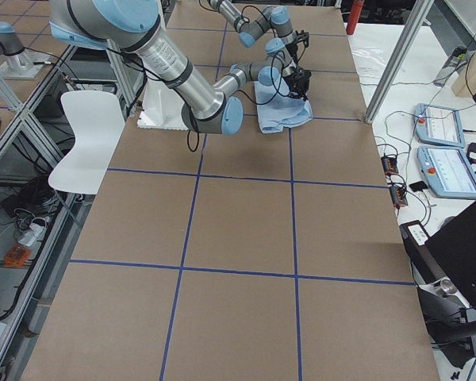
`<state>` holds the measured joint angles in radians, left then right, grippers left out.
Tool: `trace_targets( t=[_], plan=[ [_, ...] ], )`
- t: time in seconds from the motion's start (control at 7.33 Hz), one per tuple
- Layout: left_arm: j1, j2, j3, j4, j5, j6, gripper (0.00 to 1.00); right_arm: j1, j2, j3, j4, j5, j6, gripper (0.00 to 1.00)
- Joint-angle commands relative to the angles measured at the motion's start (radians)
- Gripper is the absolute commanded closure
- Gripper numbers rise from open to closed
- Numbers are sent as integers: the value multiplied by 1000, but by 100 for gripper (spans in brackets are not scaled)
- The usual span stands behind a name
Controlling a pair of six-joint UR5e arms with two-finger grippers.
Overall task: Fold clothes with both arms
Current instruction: 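Lay the folded edge down on the far edge and open both grippers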
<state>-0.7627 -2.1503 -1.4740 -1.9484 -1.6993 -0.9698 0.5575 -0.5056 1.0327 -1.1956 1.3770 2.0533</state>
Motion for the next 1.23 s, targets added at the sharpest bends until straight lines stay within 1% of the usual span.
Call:
trace_targets(
  t=[0.0,0.14,0.27,0.41,0.55,0.82,0.95,1.09],
  plan=[
    [-9,4,41,-109,0,87,0,2,4,-2,2,2,-194,0],
    [-20,9,40,-131,-6,126,0,10,9,9,1,10,-223,0],
    [-21,10,35,-132,-11,126,0,25,27,12,-18,60,-257,0],
    [-21,12,34,-132,-11,126,0,33,15,61,-62,91,-266,0],
    [-21,15,32,-133,-13,128,0,33,-37,157,-126,130,-327,0],
    [-21,15,30,-133,-13,128,0,30,-265,422,-168,146,-395,0],
    [-20,15,26,-133,-13,126,0,6,-337,484,-174,140,-395,0],
    [-21,16,18,-132,-13,126,0,-33,-370,495,-173,123,-390,0]
  ],
)
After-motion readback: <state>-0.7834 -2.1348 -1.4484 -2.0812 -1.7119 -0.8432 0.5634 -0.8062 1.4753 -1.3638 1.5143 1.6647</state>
